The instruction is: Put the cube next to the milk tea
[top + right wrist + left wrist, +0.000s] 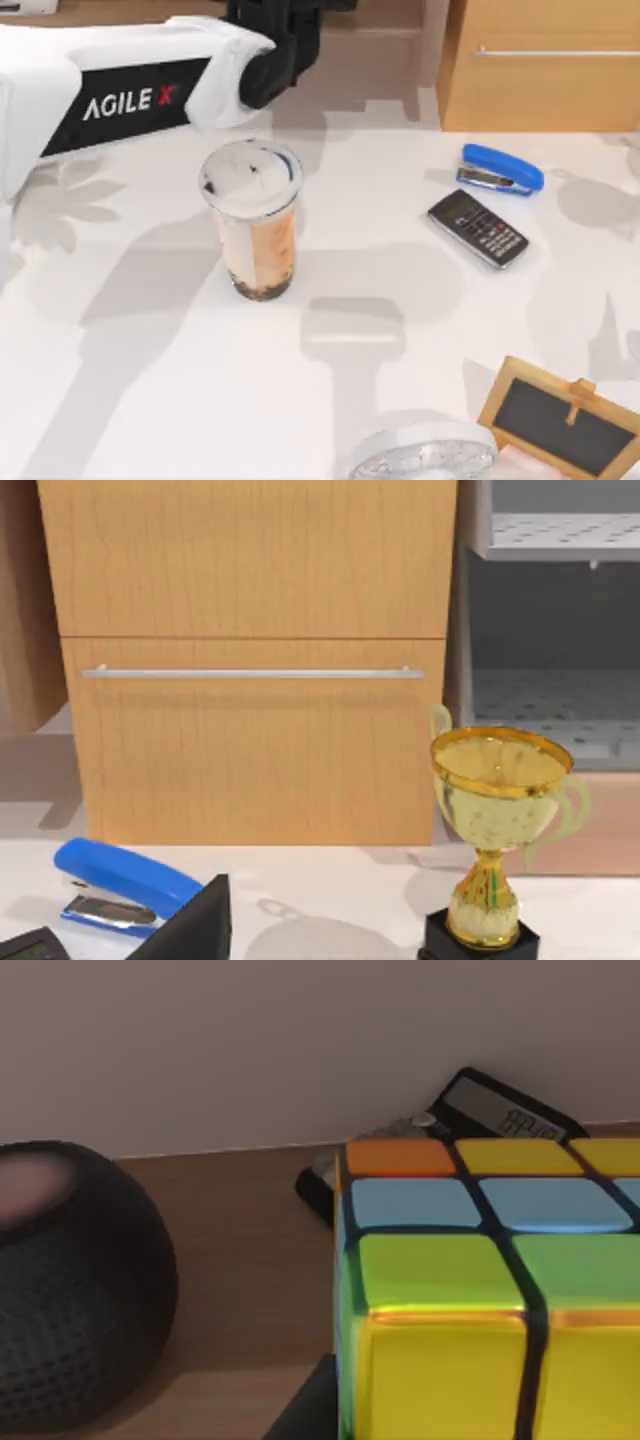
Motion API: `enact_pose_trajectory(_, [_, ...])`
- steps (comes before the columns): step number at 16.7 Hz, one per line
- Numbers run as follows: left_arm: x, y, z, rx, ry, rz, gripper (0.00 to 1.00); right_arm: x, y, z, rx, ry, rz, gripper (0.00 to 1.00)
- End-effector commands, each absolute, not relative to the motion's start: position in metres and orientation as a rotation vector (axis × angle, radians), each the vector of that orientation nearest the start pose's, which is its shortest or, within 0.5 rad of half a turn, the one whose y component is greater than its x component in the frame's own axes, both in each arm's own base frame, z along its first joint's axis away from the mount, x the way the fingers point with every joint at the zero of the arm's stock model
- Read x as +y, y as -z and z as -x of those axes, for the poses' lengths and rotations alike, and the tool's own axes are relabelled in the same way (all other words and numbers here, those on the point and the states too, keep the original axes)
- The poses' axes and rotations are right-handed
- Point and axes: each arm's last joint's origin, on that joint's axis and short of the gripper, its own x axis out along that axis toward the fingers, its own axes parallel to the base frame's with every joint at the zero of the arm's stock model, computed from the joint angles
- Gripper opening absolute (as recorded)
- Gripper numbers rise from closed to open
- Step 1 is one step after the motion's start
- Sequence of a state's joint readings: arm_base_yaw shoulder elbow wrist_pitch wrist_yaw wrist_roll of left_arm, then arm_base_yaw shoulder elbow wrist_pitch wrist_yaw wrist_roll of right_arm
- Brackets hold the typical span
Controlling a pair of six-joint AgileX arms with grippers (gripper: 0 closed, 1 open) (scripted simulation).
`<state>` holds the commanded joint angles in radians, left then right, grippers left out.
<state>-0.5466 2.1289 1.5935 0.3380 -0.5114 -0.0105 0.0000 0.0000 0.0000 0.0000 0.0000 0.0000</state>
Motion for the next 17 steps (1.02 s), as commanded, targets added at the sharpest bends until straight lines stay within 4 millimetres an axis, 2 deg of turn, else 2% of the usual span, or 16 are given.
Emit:
enact_pose_trajectory(4, [-0.19,-0.265,-0.428,0.387,-0.009,-0.134,0.0,-0.001,-0.16,-0.106,0.0,0.0,0.0,1.0])
enact_pose_trajectory(6, [-0.162,-0.273,-0.42,0.527,-0.013,-0.151,0.0,-0.001,-0.16,-0.106,0.0,0.0,0.0,1.0])
enact_pose_trajectory(8, [-0.134,-0.272,-0.412,0.693,-0.016,-0.156,0.0,-0.001,-0.16,-0.106,0.0,0.0,0.0,1.0])
enact_pose_trajectory(10, [-0.109,-0.261,-0.404,0.88,-0.018,-0.148,0.0,-0.001,-0.16,-0.106,0.0,0.0,0.0,1.0])
enact_pose_trajectory(13, [-0.08,-0.234,-0.393,1.171,-0.019,-0.108,0.0,-0.001,-0.16,-0.106,0.0,0.0,0.0,1.0])
enact_pose_trajectory(17, [-0.063,-0.198,-0.383,1.474,0.0,-0.034,0.0,-0.001,-0.16,-0.106,0.0,0.0,0.0,1.0])
